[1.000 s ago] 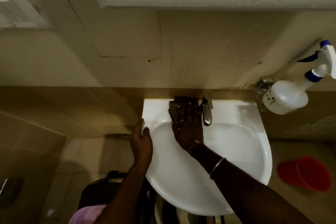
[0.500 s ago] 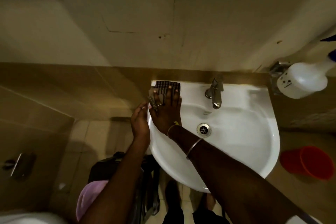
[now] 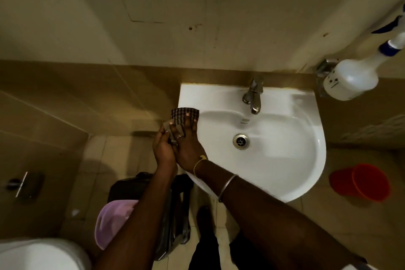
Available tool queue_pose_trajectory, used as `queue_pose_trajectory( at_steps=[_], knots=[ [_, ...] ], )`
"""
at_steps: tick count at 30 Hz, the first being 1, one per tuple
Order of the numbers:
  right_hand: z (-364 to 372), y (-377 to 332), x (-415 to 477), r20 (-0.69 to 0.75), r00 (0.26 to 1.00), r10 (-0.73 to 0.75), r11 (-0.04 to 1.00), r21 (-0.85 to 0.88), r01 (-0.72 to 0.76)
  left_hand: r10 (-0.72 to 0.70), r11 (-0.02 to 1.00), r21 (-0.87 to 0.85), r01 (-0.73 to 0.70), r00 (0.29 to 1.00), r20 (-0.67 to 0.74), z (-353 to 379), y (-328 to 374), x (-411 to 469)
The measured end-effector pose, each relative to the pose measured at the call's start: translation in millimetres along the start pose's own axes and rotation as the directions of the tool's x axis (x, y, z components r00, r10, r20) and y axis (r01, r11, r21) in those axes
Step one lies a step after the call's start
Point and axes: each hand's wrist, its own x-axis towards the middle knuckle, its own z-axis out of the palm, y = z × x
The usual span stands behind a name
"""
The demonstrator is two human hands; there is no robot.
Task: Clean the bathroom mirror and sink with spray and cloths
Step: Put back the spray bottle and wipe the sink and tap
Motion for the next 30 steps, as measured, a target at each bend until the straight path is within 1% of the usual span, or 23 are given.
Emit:
queue_pose_trajectory(
  at_steps=[2,3,8,13,16,21,27,28,30],
  knots=[
    [4.7,-2.4,-13.6,0.009,1.000,0.022,0.997,0.075,-0.022,0.011,0.999,0.034,-0.010,1.000,-0.005,-5.6,-3.0,-10.8],
    [6.6,-2.6,-19.6,0.017,1.000,0.016,0.996,0.085,-0.018,0.024,0.998,0.054,-0.024,1.000,-0.009,-8.6,-5.2,-14.6],
    [6.0,4.0,-48.0,0.106,0.994,-0.033,0.996,0.083,0.024,0.041,0.994,0.103,-0.034,0.997,-0.066,-23.5,-23.9,-38.5],
    [5.8,14.8,-73.0,0.151,0.983,-0.101,0.994,0.049,0.094,0.045,0.993,0.117,-0.032,0.993,-0.110,-34.3,-48.1,-63.4],
    [1.6,20.2,-89.3,0.142,0.981,-0.130,0.991,0.063,0.122,0.038,0.994,0.107,-0.024,0.991,-0.132,-35.6,-55.2,-77.0],
    [1.9,30.7,-106.3,0.140,0.977,-0.158,0.987,0.050,0.153,0.093,0.992,0.092,-0.080,0.985,-0.142,-29.9,-60.9,-97.2],
    [-3.7,43.6,-132.8,0.107,0.967,-0.231,0.973,0.009,0.231,0.074,0.997,0.047,-0.068,0.987,-0.142,-33.3,-71.9,-114.1],
    [-6.0,46.9,-138.5,0.110,0.963,-0.246,0.969,-0.007,0.248,0.056,0.998,0.048,-0.049,0.988,-0.143,-35.0,-74.1,-116.2],
    [-11.0,56.8,-152.3,0.123,0.950,-0.288,0.954,-0.044,0.295,0.065,0.994,0.095,-0.052,0.988,-0.138,-41.6,-81.7,-117.9]
  ],
)
